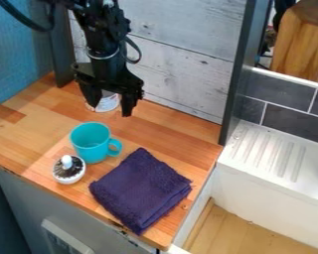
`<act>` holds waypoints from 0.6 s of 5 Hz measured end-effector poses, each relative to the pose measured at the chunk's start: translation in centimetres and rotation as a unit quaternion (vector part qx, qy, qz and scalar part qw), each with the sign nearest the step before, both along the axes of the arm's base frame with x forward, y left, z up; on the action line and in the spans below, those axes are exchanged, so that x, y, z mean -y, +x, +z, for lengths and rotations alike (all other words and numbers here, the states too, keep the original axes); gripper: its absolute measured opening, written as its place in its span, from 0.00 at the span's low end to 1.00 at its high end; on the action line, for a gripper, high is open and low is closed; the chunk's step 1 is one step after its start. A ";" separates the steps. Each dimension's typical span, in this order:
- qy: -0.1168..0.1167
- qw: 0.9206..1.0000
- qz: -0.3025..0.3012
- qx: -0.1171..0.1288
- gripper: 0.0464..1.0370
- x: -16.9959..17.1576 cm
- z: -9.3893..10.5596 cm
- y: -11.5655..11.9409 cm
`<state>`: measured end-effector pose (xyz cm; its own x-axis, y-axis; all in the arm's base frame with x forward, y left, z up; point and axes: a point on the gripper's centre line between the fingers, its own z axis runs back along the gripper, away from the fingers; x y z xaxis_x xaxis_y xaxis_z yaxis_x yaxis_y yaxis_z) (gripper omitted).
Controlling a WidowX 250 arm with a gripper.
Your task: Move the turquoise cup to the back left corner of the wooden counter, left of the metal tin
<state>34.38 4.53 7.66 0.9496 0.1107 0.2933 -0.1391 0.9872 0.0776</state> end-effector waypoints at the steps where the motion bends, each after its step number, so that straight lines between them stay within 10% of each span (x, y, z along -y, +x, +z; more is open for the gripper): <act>1: -0.002 1.000 0.001 -0.017 0.96 0.1 -1.0 -0.3; 3: 0.002 0.999 0.013 -0.045 0.96 -0.2 -1.4 -0.5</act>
<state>33.88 4.74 6.30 0.9687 0.1350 0.2083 -0.1575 0.9829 0.0957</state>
